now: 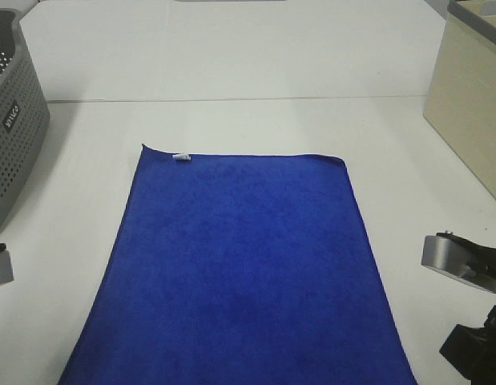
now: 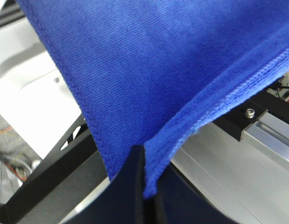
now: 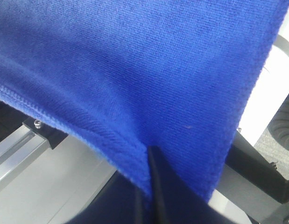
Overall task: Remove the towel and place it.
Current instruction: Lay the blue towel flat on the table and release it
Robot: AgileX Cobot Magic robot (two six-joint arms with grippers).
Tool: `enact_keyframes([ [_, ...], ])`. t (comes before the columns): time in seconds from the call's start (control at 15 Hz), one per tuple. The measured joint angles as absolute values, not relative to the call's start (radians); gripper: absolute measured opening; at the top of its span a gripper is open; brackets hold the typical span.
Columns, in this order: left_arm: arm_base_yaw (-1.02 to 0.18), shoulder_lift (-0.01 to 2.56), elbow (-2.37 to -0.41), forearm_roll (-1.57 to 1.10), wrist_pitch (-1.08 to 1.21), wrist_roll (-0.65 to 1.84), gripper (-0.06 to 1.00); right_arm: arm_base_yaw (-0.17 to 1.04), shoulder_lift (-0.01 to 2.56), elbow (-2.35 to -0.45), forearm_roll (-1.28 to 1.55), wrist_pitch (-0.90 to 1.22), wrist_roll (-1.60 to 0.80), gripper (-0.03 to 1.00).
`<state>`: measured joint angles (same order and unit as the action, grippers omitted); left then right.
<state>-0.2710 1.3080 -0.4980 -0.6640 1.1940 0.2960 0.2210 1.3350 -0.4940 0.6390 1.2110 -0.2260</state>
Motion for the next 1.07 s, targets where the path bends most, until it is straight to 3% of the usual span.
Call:
enact_keyframes([
  [0.53, -0.271, 1.523, -0.499, -0.668, 1.192, 0.308, 0.00, 0.221, 1.564, -0.496, 0.652, 1.209, -0.277, 0.02],
  [0.93, -0.271, 1.533, -0.503, -0.649, 1.194, 0.292, 0.00, 0.221, 1.577, -0.496, 0.673, 1.209, -0.278, 0.04],
  [1.07, -0.271, 1.533, -0.503, -0.609, 1.194, 0.289, 0.05, 0.217, 1.577, -0.493, 0.651, 1.209, -0.278, 0.08],
])
